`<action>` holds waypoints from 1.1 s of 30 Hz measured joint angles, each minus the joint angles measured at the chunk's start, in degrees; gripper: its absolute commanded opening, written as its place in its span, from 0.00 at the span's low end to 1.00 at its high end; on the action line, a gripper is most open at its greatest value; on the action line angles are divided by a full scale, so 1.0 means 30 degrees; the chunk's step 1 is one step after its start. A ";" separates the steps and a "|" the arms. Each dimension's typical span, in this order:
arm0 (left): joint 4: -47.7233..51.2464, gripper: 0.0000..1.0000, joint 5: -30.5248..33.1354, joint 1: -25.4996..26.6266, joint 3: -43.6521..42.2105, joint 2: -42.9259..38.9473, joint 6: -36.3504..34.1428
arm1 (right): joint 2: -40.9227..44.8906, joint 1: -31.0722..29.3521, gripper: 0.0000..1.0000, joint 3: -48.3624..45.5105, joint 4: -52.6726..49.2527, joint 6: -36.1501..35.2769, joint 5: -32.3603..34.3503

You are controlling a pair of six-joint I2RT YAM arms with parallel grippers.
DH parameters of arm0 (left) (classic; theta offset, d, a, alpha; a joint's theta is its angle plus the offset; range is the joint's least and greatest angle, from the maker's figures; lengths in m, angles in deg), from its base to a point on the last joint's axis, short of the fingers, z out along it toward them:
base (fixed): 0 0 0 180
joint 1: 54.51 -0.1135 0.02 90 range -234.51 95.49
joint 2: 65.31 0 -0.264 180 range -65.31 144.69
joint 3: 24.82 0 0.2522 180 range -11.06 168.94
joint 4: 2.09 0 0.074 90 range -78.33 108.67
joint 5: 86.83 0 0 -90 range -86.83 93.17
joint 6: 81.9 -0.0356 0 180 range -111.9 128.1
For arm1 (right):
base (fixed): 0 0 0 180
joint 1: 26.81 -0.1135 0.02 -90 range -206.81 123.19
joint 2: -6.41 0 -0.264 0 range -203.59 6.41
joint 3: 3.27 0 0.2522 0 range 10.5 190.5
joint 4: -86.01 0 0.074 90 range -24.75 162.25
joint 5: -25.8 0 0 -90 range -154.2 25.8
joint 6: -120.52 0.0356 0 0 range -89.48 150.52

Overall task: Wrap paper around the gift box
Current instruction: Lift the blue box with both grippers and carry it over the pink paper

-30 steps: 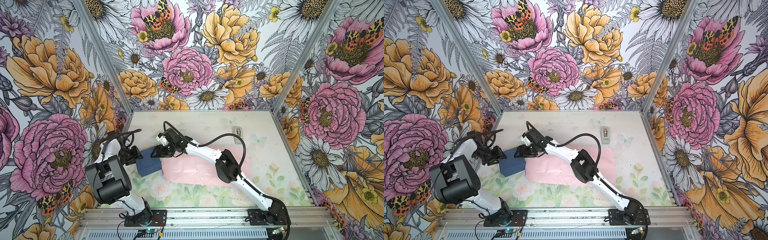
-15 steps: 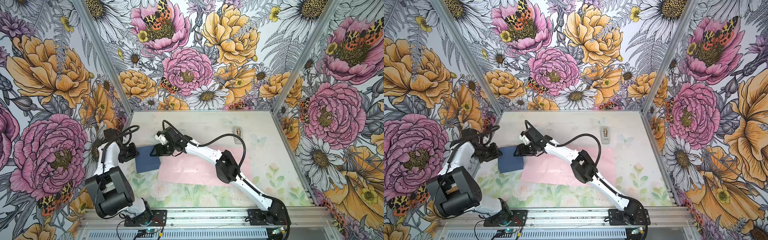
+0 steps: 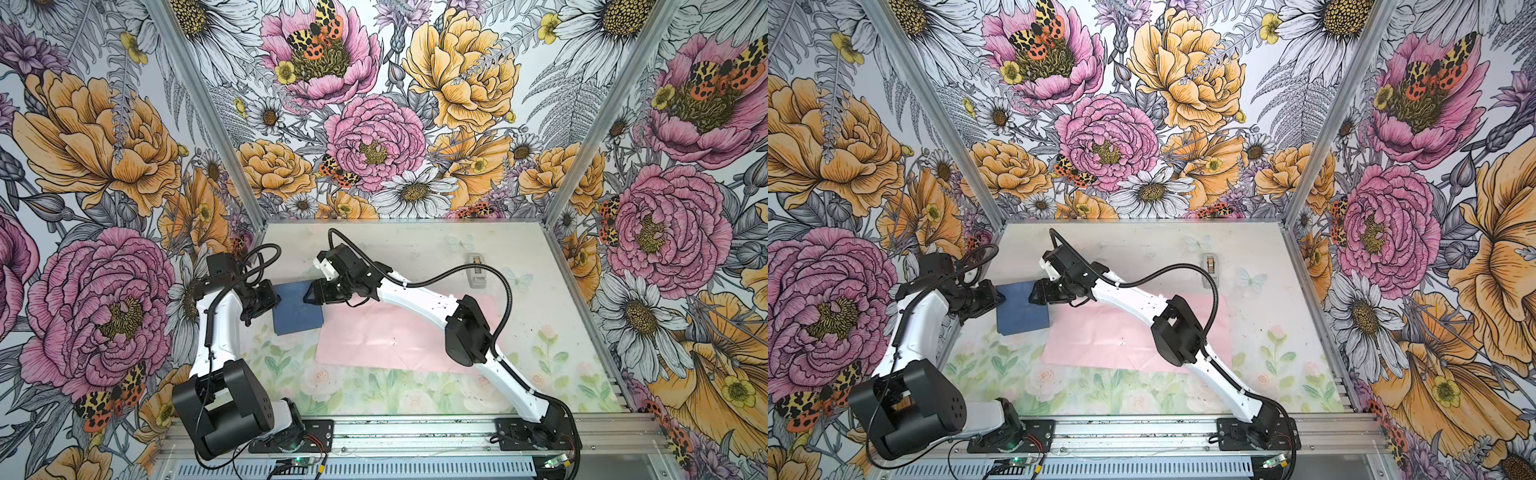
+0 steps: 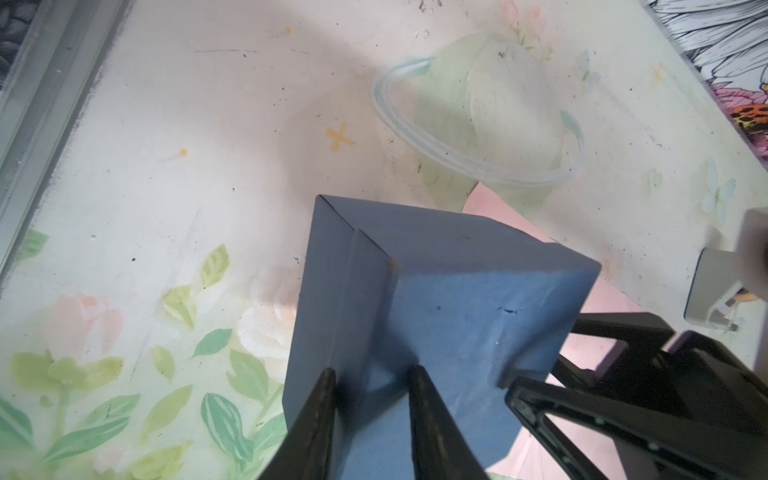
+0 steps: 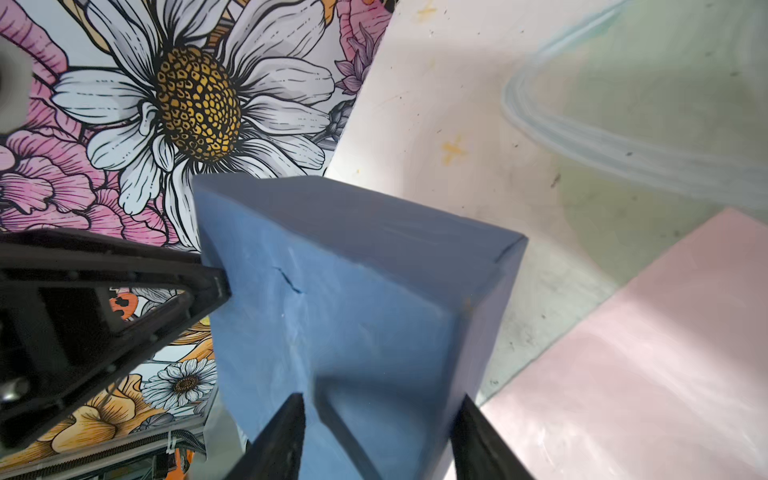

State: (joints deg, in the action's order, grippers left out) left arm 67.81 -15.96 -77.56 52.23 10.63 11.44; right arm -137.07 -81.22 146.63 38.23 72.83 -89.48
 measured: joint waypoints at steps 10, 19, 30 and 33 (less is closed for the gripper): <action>-0.0976 0.31 -0.0022 0.3643 -0.0765 -0.0321 0.2229 | 0.5770 0.0036 0.57 -0.7847 0.0168 0.0262 0.2171; -0.3373 0.31 0.0044 0.8837 -0.1603 -0.0051 0.4962 | 1.1672 0.0291 0.57 -1.6225 0.1574 0.1188 0.3665; -0.6557 0.31 0.0357 1.5351 -0.0313 0.5588 0.7759 | 1.7311 0.2361 0.57 -2.3023 0.1829 0.1763 0.5064; -0.7184 0.36 0.0459 1.6466 0.0415 0.6543 0.8262 | 1.8316 0.3016 0.59 -2.4108 0.1938 0.1756 0.5085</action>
State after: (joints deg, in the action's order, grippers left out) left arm 46.26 -14.59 -28.16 53.48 30.26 36.22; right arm -82.12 -72.18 74.31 44.04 78.09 -74.22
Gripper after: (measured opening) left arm 0.315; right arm 0.570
